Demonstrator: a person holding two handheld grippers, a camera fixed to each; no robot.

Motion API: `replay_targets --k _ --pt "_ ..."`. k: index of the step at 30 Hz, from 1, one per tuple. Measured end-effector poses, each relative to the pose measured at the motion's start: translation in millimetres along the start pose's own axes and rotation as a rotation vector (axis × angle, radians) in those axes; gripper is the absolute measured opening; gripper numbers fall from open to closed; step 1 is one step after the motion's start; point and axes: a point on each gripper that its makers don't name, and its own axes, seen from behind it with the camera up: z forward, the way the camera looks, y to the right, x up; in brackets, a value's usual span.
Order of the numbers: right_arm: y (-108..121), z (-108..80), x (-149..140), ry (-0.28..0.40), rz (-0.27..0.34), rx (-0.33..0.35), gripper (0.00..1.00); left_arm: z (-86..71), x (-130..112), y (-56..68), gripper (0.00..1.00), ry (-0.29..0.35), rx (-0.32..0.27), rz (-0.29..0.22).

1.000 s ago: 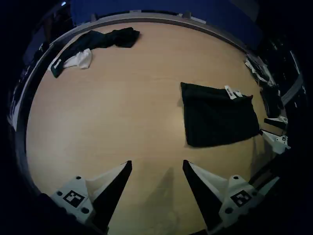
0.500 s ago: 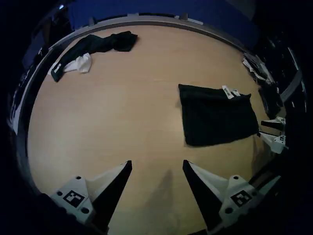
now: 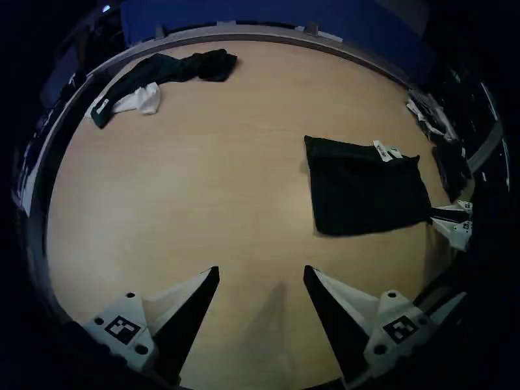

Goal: Fold towel

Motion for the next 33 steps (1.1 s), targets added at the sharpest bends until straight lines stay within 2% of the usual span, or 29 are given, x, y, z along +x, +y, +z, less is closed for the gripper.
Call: replay_targets --k 1,6,9,11,18,33 --pt "0.5 0.8 0.0 0.001 0.002 -0.002 0.27 -0.1 -0.6 -0.6 0.97 0.000 0.000 -0.002" --pt "0.7 2.2 -0.4 0.000 0.011 0.004 0.24 0.2 -3.1 -2.7 0.97 -0.001 0.001 -0.005" --pt "0.5 1.9 -1.3 -0.004 0.017 0.011 0.08 0.6 -3.8 -3.7 0.97 -0.002 0.003 -0.005" --pt "-1.1 1.9 -2.1 -0.005 0.023 0.020 0.06 0.6 -3.9 -4.1 0.97 -0.002 0.004 -0.005" --pt "-6.0 -3.3 -0.2 0.001 0.041 0.041 0.04 0.5 -5.1 -4.4 0.97 -0.003 0.004 -0.006" --pt "-13.0 -31.7 39.3 0.065 -0.024 0.057 0.04 -5.1 -5.2 -3.5 0.97 -0.003 0.000 -0.003"
